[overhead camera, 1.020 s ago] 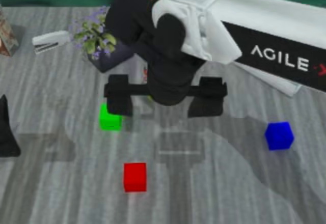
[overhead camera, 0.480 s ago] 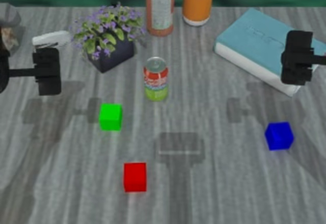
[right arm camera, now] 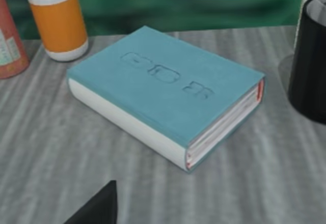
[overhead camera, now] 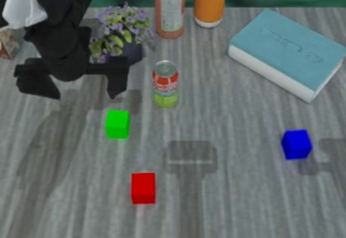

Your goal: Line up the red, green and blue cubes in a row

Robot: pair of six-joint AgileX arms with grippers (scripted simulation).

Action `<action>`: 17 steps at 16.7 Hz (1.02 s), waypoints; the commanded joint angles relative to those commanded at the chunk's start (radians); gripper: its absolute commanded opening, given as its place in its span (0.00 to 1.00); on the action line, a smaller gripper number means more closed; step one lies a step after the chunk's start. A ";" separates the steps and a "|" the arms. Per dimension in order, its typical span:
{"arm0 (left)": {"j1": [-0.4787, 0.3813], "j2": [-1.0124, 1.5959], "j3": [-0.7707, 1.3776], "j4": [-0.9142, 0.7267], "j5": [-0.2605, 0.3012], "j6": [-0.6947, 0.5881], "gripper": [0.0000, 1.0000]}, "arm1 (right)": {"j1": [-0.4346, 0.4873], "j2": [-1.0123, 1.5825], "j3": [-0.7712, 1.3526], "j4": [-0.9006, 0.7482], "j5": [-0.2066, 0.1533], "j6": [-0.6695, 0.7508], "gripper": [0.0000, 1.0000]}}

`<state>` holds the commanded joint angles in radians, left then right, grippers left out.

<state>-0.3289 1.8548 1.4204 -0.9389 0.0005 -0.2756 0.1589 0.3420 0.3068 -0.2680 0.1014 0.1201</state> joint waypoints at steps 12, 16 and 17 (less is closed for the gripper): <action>-0.066 0.331 0.299 -0.166 0.002 -0.055 1.00 | -0.149 -0.342 -0.307 0.268 -0.101 -0.120 1.00; -0.064 0.350 0.276 -0.125 0.003 -0.052 1.00 | -0.149 -0.342 -0.307 0.268 -0.101 -0.120 1.00; -0.064 0.363 0.258 -0.094 0.003 -0.052 1.00 | -0.149 -0.342 -0.307 0.268 -0.101 -0.120 1.00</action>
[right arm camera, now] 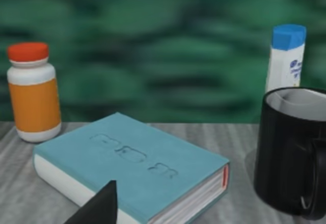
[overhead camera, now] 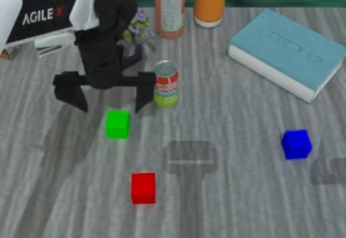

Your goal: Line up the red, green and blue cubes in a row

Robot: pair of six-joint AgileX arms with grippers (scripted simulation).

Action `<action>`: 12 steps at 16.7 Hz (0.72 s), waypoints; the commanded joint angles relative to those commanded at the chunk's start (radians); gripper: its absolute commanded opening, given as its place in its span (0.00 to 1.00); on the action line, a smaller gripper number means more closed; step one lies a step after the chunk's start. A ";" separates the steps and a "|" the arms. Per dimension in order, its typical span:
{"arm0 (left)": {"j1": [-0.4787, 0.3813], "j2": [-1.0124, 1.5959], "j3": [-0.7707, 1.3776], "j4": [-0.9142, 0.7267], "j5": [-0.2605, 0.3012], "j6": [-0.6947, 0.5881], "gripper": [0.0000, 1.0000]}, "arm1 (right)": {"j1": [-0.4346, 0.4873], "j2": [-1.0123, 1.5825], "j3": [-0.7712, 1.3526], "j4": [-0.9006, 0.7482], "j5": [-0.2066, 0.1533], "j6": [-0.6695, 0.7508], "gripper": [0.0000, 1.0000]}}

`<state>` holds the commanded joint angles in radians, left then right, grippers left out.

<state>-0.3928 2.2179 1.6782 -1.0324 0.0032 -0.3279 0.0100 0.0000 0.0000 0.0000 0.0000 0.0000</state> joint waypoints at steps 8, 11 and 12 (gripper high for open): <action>-0.001 0.079 -0.108 0.189 0.001 0.000 1.00 | 0.000 0.000 0.000 0.000 0.000 0.000 1.00; -0.001 0.079 -0.108 0.189 0.001 0.000 0.92 | 0.000 0.000 0.000 0.000 0.000 0.000 1.00; -0.001 0.079 -0.108 0.189 0.001 0.000 0.85 | 0.000 0.000 0.000 0.000 0.000 0.000 1.00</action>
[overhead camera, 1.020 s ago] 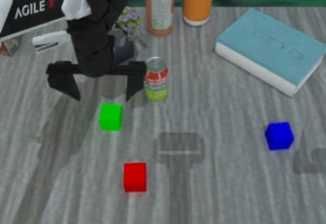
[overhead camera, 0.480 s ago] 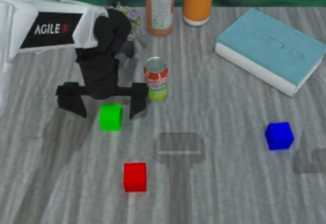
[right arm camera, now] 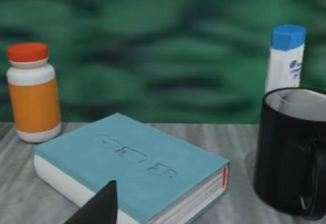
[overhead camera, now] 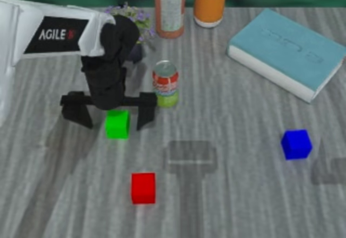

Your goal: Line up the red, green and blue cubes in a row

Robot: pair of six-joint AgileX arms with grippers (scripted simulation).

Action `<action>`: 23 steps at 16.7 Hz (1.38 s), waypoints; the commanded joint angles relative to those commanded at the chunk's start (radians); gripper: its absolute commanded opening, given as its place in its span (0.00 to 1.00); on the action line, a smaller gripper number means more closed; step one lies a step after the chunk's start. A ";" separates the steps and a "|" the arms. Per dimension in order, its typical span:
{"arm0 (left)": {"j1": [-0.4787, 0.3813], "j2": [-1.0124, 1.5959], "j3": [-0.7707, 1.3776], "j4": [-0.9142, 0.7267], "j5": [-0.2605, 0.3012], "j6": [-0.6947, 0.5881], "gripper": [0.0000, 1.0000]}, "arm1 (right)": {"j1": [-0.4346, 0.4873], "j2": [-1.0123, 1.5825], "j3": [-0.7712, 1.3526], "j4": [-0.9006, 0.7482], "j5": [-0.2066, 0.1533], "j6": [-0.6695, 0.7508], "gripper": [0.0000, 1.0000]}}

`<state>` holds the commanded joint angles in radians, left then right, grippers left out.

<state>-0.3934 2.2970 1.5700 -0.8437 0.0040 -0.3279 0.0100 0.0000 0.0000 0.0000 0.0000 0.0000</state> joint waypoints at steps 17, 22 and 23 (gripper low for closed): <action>0.000 0.000 0.000 0.000 0.000 0.000 0.00 | 0.000 0.000 0.000 0.000 0.000 0.000 1.00; 0.002 -0.020 0.015 -0.023 -0.004 0.004 0.00 | 0.000 0.000 0.000 0.000 0.000 0.000 1.00; 0.004 -0.029 0.029 -0.047 -0.004 0.003 0.00 | 0.000 0.000 0.000 0.000 0.000 0.000 1.00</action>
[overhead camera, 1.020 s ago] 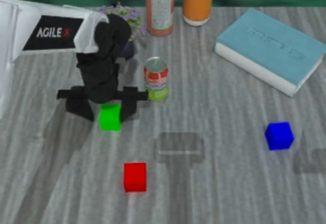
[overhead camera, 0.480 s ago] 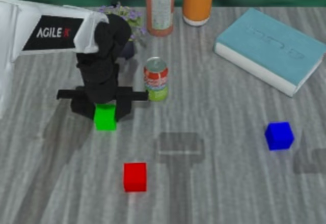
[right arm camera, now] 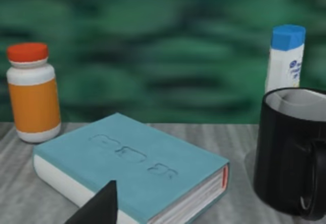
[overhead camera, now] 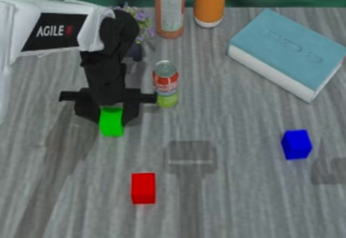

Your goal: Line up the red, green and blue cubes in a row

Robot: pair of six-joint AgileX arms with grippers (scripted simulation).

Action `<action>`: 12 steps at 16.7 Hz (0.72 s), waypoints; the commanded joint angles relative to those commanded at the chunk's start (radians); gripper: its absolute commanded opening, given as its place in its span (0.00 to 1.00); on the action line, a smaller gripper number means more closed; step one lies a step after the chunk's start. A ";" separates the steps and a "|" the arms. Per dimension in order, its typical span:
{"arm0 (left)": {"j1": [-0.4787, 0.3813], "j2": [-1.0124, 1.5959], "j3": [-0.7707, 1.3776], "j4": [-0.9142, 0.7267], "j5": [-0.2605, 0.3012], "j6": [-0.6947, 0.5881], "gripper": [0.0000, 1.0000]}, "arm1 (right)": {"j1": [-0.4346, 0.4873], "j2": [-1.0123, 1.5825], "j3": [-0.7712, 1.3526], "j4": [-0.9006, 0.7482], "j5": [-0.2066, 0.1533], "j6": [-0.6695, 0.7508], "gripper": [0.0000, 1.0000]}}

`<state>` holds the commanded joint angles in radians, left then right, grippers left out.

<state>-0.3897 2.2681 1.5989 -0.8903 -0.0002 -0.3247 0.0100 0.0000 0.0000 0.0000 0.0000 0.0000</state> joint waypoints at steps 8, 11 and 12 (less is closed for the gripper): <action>0.017 -0.082 0.105 -0.188 0.000 -0.002 0.00 | 0.000 0.000 0.000 0.000 0.000 0.000 1.00; 0.009 -0.078 0.103 -0.186 -0.001 -0.003 0.00 | 0.000 0.000 0.000 0.000 0.000 0.000 1.00; -0.004 -0.078 0.104 -0.188 -0.001 -0.016 0.00 | 0.000 0.000 0.000 0.000 0.000 0.000 1.00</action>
<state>-0.3940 2.1899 1.7033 -1.0784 -0.0013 -0.3404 0.0100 0.0000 0.0000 0.0000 0.0000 0.0000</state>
